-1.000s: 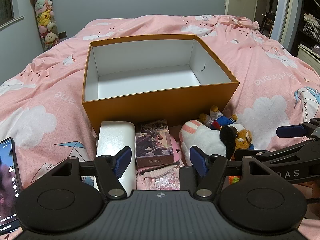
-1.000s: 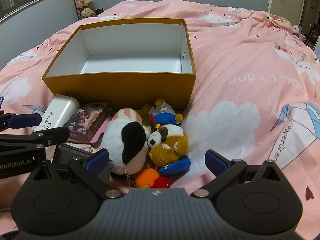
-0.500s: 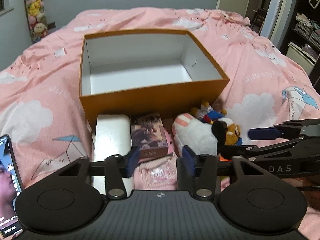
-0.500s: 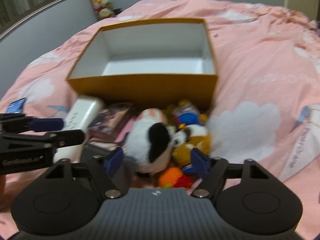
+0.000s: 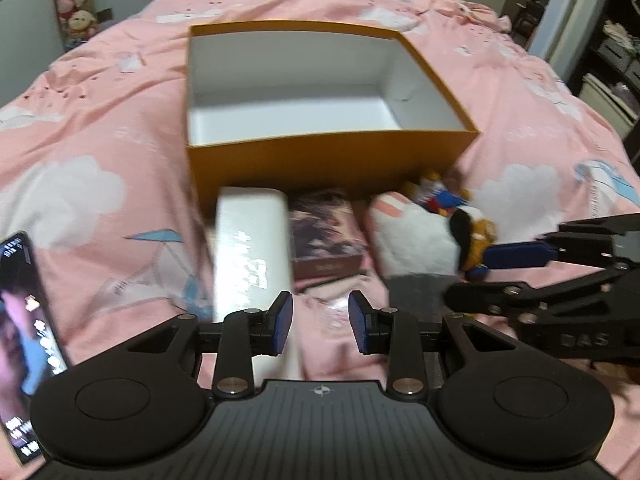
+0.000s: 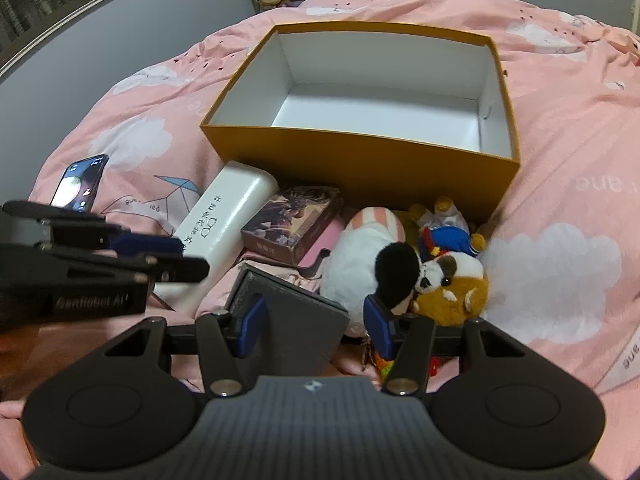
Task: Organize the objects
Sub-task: 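Grasp the white glasses case with the left gripper and lift it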
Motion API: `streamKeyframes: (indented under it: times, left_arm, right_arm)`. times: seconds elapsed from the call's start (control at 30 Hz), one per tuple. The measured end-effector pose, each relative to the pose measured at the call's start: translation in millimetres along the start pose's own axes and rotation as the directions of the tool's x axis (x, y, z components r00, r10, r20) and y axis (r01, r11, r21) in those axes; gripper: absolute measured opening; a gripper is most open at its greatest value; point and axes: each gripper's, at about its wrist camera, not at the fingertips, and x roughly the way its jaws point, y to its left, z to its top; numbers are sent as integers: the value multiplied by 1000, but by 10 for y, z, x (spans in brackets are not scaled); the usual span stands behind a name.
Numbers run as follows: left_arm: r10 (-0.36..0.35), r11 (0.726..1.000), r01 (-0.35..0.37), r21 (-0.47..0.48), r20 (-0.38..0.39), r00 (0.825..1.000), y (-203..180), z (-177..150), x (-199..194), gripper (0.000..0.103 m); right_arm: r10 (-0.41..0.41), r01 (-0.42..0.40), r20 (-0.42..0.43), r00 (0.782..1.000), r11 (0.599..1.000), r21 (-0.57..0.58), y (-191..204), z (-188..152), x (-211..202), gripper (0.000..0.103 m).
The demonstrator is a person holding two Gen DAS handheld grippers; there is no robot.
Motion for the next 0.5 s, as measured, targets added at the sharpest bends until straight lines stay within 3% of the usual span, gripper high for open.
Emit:
streamKeyframes:
  times: [0.13,0.23,0.5]
  left_arm:
    - [66,997,-66,46,1,998,43,94,60,60]
    - [112,989,-109,101,-22,993,48,165,188,67]
    - [175,976,-159,152,-99,980,52,216,519,70]
  right_arm:
    - [15,-15,-14,1000,1000,-15,-8,113,54,57]
    - [32,-33,-28,999,999,-20,-22,227,110,57]
    - [33,-34,-46,998,999,-29,-61,499,322,57]
